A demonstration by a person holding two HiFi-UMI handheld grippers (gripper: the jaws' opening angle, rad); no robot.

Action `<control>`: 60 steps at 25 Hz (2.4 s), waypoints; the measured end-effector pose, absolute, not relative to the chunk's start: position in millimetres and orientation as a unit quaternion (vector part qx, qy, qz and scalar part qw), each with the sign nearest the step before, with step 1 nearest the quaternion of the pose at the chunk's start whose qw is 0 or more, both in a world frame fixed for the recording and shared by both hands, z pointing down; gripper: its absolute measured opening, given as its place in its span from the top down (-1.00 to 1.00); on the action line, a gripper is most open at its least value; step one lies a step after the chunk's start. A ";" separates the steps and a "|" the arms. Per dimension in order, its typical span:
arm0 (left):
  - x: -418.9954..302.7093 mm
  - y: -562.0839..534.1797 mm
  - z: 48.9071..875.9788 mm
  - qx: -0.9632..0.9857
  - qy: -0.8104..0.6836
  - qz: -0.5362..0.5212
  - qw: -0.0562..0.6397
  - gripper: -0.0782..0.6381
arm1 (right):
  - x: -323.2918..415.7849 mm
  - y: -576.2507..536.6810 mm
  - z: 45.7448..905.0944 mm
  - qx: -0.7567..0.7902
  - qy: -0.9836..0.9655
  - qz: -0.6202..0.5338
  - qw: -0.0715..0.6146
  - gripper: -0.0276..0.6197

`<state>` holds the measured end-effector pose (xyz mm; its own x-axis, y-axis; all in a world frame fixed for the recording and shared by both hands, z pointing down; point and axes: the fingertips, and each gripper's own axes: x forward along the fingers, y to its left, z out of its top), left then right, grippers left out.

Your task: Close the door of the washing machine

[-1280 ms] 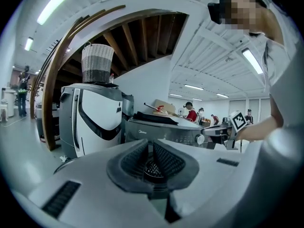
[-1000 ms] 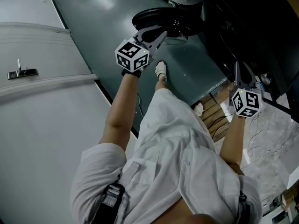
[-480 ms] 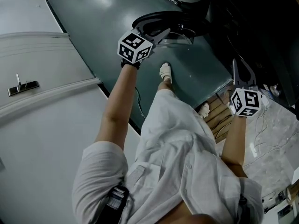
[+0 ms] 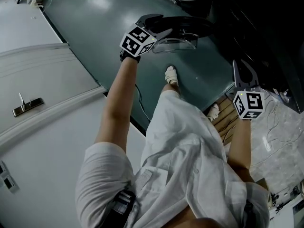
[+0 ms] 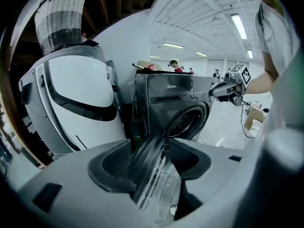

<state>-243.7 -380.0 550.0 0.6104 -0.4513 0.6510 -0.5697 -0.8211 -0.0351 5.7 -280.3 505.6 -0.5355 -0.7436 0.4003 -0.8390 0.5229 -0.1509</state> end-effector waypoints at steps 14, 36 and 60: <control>-249.3 -397.8 611.8 0.878 -0.208 0.424 0.082 0.00 | -15.6 -304.1 517.5 0.465 -0.857 0.174 0.139 0.82; -229.3 -340.5 607.7 0.878 -0.242 0.397 0.115 -0.06 | -1.5 -265.4 496.1 0.446 -0.870 0.161 0.133 0.82; -154.4 -247.1 604.9 0.892 -0.259 0.339 0.151 -0.07 | 25.2 -206.7 468.3 0.423 -0.888 0.129 0.127 0.82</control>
